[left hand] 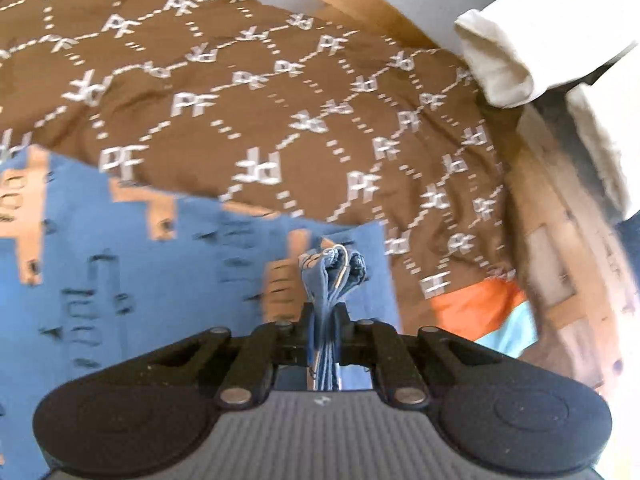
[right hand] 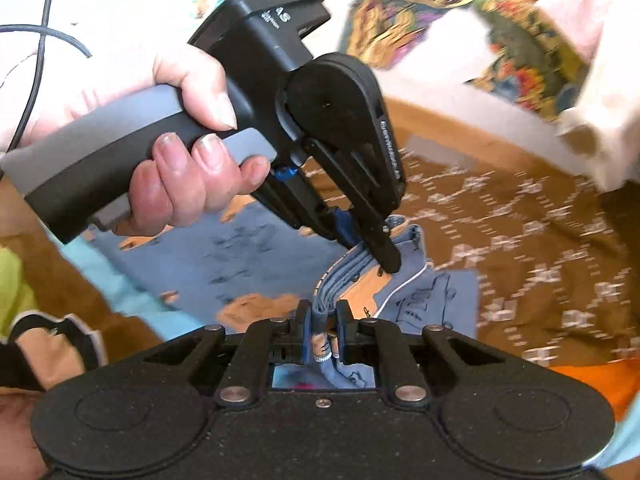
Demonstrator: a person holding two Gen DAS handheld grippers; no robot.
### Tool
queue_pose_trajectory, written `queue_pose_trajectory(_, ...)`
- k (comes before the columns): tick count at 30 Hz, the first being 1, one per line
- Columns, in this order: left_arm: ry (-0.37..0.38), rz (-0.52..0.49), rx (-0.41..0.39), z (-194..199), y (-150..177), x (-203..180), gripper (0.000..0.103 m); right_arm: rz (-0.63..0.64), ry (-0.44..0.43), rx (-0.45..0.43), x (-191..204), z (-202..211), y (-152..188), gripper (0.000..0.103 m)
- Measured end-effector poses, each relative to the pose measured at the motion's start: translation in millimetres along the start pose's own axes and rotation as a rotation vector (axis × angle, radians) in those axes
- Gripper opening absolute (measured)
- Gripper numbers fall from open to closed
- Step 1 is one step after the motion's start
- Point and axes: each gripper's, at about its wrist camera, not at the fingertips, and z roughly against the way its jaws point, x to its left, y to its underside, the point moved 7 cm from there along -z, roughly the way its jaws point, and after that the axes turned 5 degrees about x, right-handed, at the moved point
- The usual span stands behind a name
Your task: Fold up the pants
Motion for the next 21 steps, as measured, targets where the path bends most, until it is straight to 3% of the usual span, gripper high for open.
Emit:
queue_pose_trajectory(2,-0.009,0.033,-0.002,-4.5,4.1,14.1,0.01,0.017,-0.023,0.015,9.8,-7.2,3.3,0.013)
queue_pose_trajectory(7,-0.004,0.13,-0.01,-5.8,10.4,40.7,0.04,0.003,-0.046,0.041,15.7,-14.1,10.1,0.018)
queue_pose_trajectory(10,0.035,0.138,-0.011,-4.0,13.3,42.7,0.054,0.024,-0.043,0.03,17.5,-12.3,10.9,0.023)
queue_pose_trajectory(11,0.041,0.137,-0.012,-5.1,14.3,41.5,0.055,0.033,-0.043,0.029,18.6,-11.4,11.6,0.025)
queue_pose_trajectory(14,0.029,0.123,-0.016,-7.1,15.8,38.3,0.052,0.049,-0.04,0.025,19.5,-10.2,12.4,0.029)
queue_pose_trajectory(16,0.003,0.119,-0.014,-8.8,15.4,37.0,0.032,0.056,-0.036,0.024,19.0,-10.2,12.2,0.03)
queue_pose_trajectory(21,-0.029,0.122,-0.005,-9.5,14.3,35.8,0.017,0.078,-0.028,0.029,20.9,-10.0,14.3,0.03)
